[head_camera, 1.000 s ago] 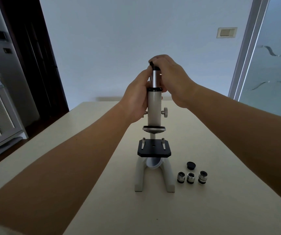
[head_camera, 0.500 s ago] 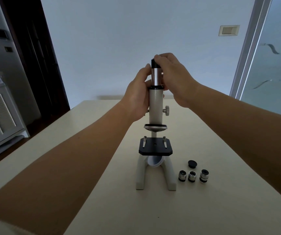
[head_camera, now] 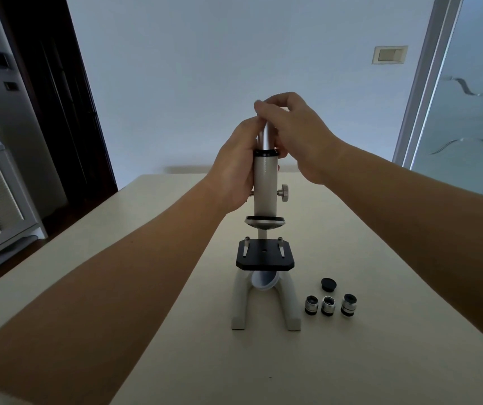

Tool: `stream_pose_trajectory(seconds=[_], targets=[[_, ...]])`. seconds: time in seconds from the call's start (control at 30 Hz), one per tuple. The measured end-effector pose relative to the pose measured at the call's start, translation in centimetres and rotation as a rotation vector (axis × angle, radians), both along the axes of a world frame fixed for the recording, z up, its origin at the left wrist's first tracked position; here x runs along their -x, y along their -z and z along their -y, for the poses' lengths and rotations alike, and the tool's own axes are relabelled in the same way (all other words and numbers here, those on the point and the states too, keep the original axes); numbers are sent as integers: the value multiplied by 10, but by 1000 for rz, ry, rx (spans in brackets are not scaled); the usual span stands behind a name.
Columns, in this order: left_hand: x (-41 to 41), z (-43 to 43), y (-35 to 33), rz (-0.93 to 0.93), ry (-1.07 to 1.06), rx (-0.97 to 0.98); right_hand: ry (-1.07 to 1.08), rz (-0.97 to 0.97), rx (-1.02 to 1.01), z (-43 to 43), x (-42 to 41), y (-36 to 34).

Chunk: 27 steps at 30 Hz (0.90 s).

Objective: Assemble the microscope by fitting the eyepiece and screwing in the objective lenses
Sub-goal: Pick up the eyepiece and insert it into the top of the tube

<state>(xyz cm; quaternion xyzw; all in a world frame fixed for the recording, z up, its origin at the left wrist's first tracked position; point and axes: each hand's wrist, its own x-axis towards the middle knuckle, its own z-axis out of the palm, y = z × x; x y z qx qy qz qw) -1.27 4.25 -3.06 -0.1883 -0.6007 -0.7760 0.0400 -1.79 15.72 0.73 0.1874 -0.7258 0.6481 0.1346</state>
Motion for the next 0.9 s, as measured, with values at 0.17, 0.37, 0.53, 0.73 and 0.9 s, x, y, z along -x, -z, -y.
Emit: stream_pose_trajectory(seconds=[0.17,0.37,0.53,0.73,0.9], targets=[[4,2,0,47,13,-40,-5,8,11,2,1,-1],[5,1,1,25,13,-41,-30,10,32,0,1,-1],[0,-1,0,3,-4,-16,-27,19,23,-2,1,1],[-3,0,-3,14,-33,14,18,-14,3,-1,1,4],[0,3,-2,42,-42,37,18,-22,-6,0,-1,5]])
